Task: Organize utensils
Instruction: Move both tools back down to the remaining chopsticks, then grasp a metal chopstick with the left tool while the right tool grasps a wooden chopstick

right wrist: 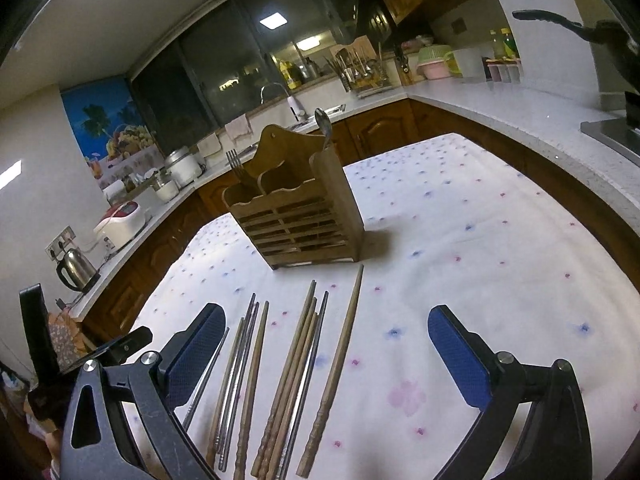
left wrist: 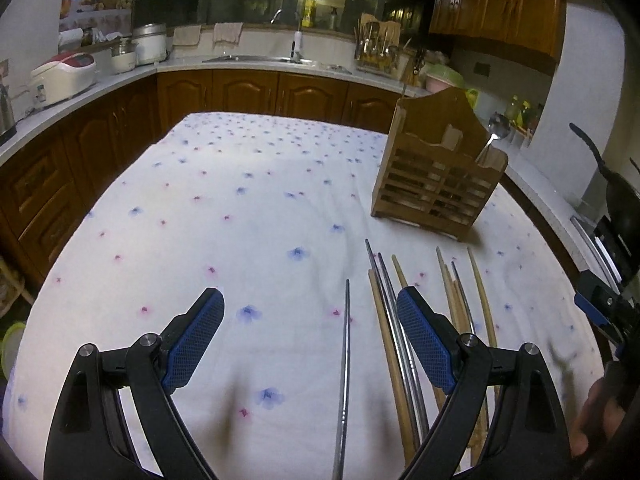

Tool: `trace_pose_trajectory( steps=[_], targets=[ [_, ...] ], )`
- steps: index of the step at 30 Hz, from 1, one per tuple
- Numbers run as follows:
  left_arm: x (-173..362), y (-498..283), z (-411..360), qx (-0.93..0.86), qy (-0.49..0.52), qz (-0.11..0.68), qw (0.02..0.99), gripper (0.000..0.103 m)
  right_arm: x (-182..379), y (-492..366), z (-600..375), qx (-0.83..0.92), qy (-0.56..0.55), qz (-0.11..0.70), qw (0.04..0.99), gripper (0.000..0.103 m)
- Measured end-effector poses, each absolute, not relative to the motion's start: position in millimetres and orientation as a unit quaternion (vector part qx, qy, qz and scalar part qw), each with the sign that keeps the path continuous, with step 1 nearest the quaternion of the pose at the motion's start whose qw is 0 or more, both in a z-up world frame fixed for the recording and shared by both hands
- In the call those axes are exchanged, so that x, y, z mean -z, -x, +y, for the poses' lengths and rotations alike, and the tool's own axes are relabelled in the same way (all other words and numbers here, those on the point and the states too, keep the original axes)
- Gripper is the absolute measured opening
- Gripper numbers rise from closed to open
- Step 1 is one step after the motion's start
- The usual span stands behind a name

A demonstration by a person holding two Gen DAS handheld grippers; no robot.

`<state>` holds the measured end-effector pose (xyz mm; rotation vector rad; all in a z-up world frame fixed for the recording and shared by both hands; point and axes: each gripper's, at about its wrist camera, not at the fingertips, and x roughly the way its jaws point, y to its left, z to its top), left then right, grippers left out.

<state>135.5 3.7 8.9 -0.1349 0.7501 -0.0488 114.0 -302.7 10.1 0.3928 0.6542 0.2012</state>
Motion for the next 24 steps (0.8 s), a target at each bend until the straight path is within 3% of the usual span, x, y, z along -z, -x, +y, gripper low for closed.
trace_pose_trajectory(
  steps=[6, 8, 13, 16, 20, 24],
  targets=[
    [3.3, -149.1, -4.4, 0.025, 0.053, 0.392, 0.918, 0.087, -1.3, -128.6, -299.1, -0.094, -0.177, 0.339, 0.919, 0.1],
    [9.4, -155.1, -9.7, 0.031, 0.043, 0.405, 0.913, 0.078, 3.4, -134.8, -296.8, -0.095, -0.172, 0.347, 0.917, 0.096],
    [30.6, -173.3, -19.5, 0.048, 0.029, 0.452, 0.89, 0.058, 20.2, -156.6, -288.4, -0.095, -0.153, 0.382, 0.907, 0.076],
    [38.0, -181.2, -23.1, 0.062, 0.029, 0.468, 0.881, 0.053, 30.2, -173.4, -283.9, -0.091, -0.141, 0.401, 0.901, 0.063],
    [48.5, -193.8, -31.9, 0.074, 0.015, 0.494, 0.866, 0.038, 44.1, -199.9, -279.9, -0.085, -0.129, 0.426, 0.892, 0.054],
    [50.1, -199.5, -41.7, 0.073, -0.018, 0.492, 0.867, 0.034, 60.1, -225.6, -276.3, -0.072, -0.114, 0.454, 0.881, 0.043]
  ],
)
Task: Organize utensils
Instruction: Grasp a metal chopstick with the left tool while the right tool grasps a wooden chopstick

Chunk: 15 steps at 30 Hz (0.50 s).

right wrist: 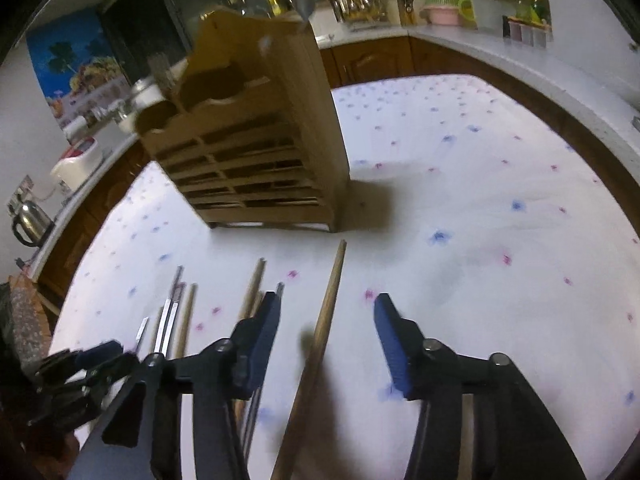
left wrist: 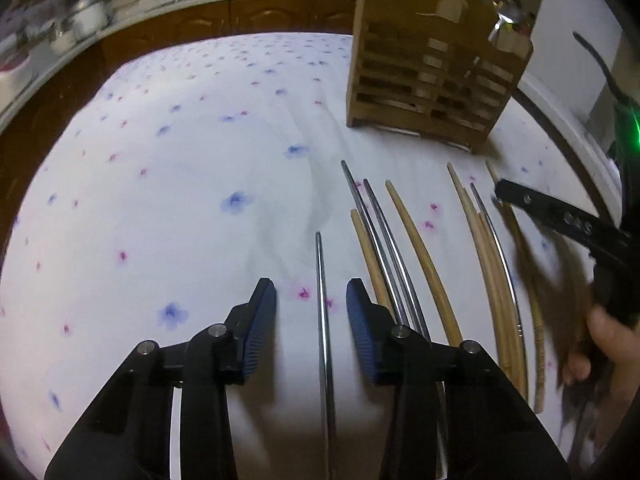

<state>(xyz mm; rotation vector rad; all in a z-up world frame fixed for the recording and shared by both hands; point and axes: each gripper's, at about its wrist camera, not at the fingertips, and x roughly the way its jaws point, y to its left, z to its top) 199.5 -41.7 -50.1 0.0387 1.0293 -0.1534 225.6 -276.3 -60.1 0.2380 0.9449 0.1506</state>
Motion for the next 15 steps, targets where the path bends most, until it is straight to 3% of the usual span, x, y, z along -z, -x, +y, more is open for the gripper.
trace_pose_trajectory(
  steps=[3, 5, 7, 9, 15],
  targets=[
    [51.0, -201.2, -47.0, 0.074, -0.039, 0.484, 0.871, 0.027, 64.1, -236.7, -268.7, -0.061, -0.082, 0.456, 0.884, 0.038],
    [50.7, -200.5, -48.4, 0.078, -0.044, 0.479, 0.873, 0.016, 64.1, -240.9, -260.6, -0.051, -0.05, 0.459, 0.885, 0.032],
    [50.1, -200.6, -47.8, 0.077, -0.046, 0.476, 0.875, 0.006, 64.4, -240.1, -255.6, -0.042, -0.028, 0.46, 0.887, 0.015],
    [49.4, -201.3, -44.7, 0.079, -0.038, 0.477, 0.875, 0.005, 64.3, -237.3, -253.3, -0.047, -0.018, 0.459, 0.887, 0.009],
    [41.0, -194.2, -27.6, 0.099, 0.017, 0.473, 0.876, 0.004, 55.3, -219.2, -262.6, -0.079, -0.071, 0.453, 0.885, 0.005]
  ],
)
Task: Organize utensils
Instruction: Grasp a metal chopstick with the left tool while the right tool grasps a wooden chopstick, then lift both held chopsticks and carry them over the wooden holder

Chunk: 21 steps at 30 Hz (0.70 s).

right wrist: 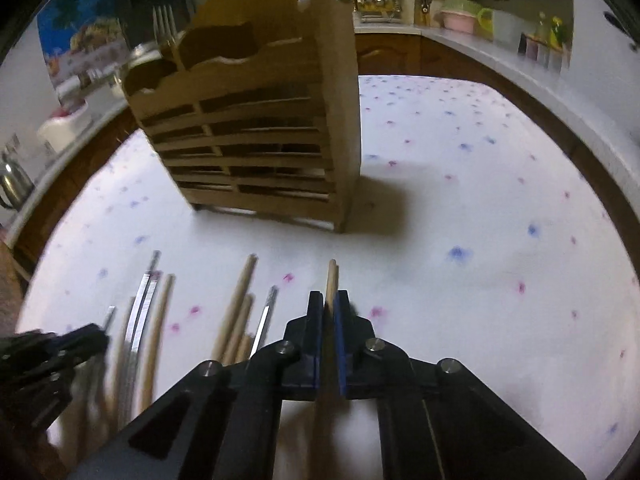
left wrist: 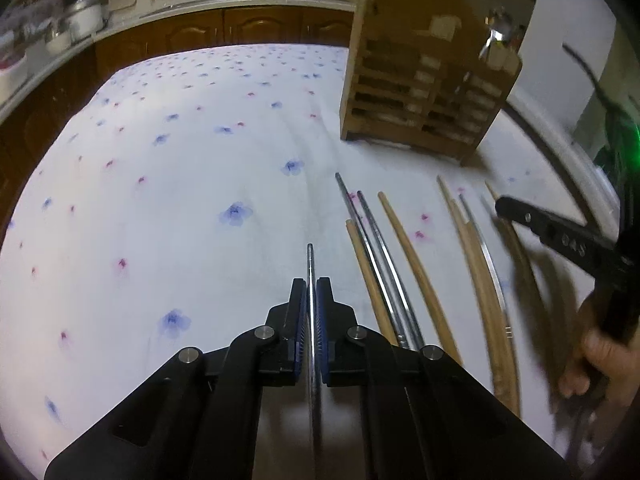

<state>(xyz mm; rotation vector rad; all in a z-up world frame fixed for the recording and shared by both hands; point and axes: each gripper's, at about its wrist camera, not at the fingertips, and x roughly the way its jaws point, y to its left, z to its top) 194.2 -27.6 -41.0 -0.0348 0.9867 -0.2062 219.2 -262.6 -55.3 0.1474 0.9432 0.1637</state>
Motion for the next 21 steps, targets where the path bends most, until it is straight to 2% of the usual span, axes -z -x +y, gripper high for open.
trace_pose_trajectory(
  steps=[12, 21],
  targets=[
    [-26.4, -158.3, -1.8, 0.142, 0.103, 0.405, 0.897, 0.004, -16.2, -162.4, -281.4, -0.121, -0.139, 0.382, 0.906, 0.005],
    [-79.8, -139.8, 0.3, 0.158, 0.111, 0.344, 0.919, 0.004, -73.0, -145.6, -291.9, -0.123, -0.149, 0.309, 0.931, 0.005]
  ],
)
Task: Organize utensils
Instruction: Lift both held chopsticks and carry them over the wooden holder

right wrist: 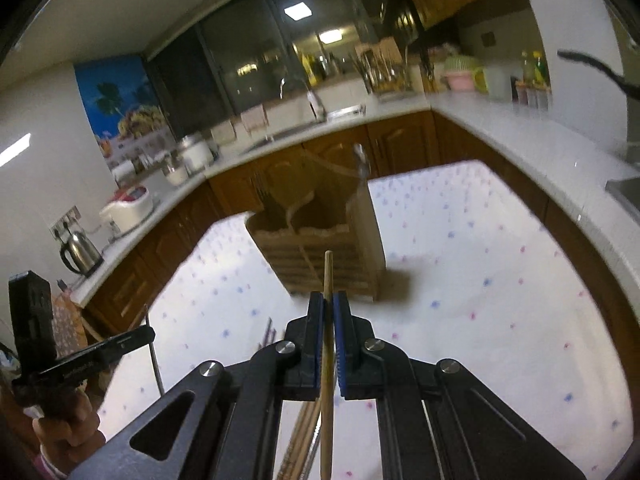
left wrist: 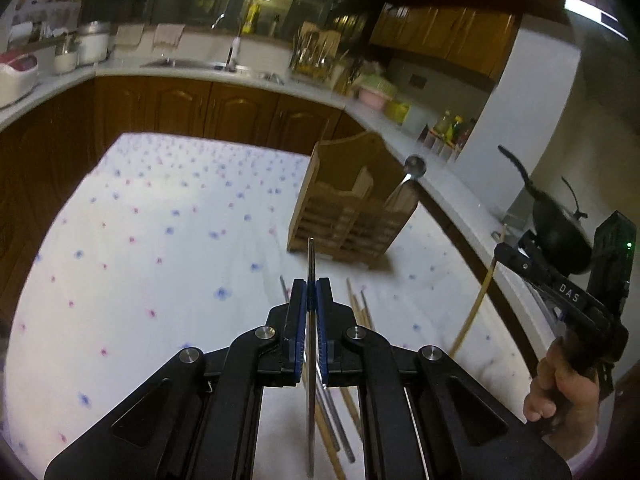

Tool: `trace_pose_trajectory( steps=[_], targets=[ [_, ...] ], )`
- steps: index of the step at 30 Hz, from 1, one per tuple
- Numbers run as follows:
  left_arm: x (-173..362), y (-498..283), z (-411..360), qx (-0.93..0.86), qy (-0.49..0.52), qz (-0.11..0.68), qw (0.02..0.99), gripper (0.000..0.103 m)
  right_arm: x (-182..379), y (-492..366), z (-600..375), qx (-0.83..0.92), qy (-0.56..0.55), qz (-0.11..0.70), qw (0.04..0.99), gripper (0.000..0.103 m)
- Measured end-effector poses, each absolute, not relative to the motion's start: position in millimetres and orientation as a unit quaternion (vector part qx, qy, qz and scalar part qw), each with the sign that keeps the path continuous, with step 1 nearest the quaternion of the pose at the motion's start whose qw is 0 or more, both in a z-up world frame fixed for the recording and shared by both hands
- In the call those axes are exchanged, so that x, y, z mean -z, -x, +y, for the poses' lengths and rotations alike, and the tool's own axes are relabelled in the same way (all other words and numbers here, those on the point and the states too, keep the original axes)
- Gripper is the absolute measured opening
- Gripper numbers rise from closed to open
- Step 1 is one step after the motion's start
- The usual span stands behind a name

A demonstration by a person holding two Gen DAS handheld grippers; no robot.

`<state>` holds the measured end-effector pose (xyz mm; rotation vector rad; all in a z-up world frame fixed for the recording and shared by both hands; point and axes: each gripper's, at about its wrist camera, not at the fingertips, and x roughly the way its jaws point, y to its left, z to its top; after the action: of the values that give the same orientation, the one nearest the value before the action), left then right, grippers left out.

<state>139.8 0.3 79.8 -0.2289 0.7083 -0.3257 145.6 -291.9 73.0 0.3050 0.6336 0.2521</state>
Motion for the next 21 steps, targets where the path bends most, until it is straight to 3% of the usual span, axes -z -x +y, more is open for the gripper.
trace_pose_trajectory(
  steps=[21],
  targets=[
    [-107.8, -145.2, -4.6, 0.159, 0.103, 0.307, 0.933, 0.004, -103.8, -145.2, -303.6, -0.119, -0.148, 0.266, 0.945, 0.005]
  ],
)
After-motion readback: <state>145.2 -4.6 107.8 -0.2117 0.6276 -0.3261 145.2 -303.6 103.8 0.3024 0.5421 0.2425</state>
